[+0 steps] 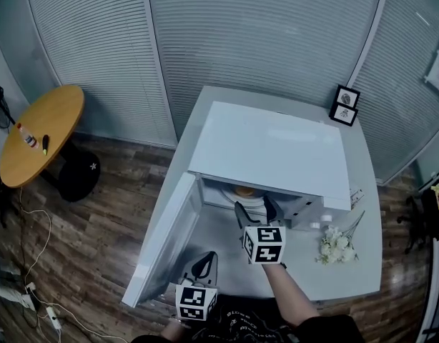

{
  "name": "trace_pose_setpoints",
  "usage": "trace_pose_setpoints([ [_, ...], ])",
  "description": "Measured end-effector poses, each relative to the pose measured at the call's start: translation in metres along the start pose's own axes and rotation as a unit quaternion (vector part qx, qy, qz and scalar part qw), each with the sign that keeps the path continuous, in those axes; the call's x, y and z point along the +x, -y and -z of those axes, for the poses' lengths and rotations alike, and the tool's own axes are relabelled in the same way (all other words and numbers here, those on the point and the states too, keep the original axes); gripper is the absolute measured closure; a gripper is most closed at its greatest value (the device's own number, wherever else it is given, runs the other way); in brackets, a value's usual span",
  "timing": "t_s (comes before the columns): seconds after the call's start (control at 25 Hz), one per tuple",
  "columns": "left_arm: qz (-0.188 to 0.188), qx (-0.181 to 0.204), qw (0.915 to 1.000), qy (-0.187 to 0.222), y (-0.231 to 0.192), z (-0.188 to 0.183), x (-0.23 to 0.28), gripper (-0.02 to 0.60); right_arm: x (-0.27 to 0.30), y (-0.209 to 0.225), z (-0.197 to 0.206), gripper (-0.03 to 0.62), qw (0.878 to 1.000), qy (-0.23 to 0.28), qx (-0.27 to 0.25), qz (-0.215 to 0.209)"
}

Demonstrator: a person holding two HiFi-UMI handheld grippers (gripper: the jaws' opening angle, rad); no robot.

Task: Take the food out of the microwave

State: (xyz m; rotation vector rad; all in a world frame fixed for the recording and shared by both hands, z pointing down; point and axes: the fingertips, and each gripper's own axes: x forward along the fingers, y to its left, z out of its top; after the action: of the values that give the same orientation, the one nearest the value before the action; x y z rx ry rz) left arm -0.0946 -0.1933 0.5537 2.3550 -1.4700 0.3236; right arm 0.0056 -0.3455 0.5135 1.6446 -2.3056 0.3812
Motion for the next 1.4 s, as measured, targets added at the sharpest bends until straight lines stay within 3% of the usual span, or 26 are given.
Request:
trace_pose_setpoints([
  [0.28,0.014,0.008,0.9999,0.001,0.003,-0.008,0.005,0.574,0.031,0.005,0.008,0.249,0.999,-0.028,0.009,0.028],
  [1.04,0.006,0.006,0.9998,-0.018,0.003,0.003,0.005,0.574,0.089,0.02,0.039,0.21,0.991,-0.097,0.05,0.08],
  [1.4,-0.008,-0.004,0.9998,-0.019,-0.009,0.006,0.0,0.574,0.098,0.023,0.044,0.214,0.99,-0.112,0.024,0.083],
])
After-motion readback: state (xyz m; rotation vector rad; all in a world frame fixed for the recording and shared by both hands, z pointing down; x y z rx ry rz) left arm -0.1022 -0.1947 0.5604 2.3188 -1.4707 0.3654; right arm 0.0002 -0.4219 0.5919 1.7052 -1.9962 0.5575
